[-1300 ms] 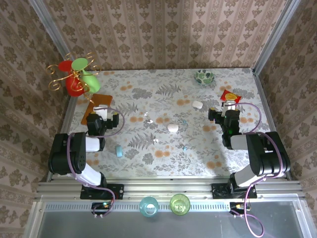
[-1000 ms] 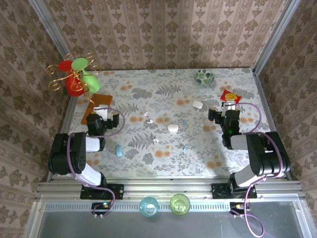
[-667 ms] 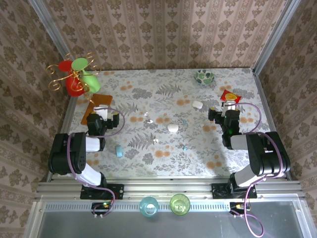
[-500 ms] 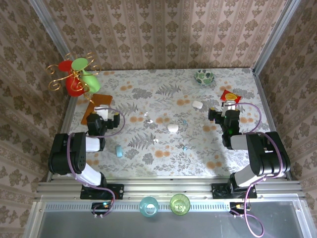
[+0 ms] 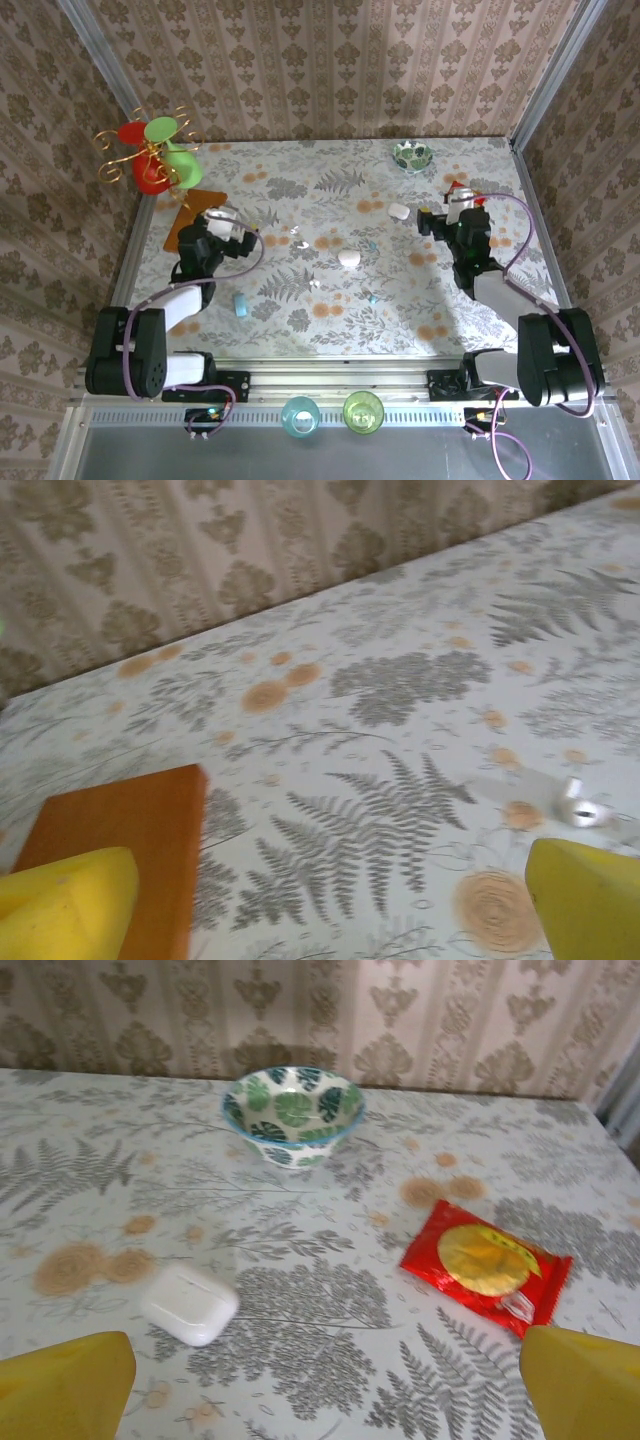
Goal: Insert the wireless bluetooth earbuds into the charging case
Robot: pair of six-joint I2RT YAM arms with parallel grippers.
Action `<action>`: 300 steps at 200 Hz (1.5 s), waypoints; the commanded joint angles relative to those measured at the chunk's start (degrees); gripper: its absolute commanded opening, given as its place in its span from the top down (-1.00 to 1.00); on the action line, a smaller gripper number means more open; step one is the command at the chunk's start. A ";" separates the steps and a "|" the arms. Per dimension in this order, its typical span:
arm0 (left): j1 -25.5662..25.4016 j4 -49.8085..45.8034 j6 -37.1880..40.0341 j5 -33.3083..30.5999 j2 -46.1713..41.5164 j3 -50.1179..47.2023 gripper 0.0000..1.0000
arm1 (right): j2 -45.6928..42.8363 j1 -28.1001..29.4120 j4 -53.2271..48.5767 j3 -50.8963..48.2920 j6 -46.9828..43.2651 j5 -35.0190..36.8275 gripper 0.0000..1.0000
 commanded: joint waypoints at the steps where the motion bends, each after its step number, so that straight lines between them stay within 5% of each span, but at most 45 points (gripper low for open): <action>1: -4.28 -11.44 6.09 0.70 -0.63 3.03 -1.00 | -0.83 1.60 -13.04 5.34 -9.84 -8.49 -1.00; 34: -11.35 -22.79 9.17 -0.49 -0.16 9.46 -1.00 | 5.66 2.75 -30.47 14.96 -19.21 -18.42 -1.00; 93: -20.63 -33.68 3.70 1.50 2.67 20.17 -1.00 | 21.18 3.06 -46.10 30.19 -26.25 -11.94 -1.00; 145: -21.23 -24.83 -4.80 8.78 3.49 18.32 -1.00 | 33.81 1.16 -56.41 45.58 -27.37 -16.94 -0.78; 300: -21.24 -21.82 -5.64 11.92 10.07 20.59 -1.00 | 54.76 2.21 -71.11 68.57 -34.99 -15.11 -0.61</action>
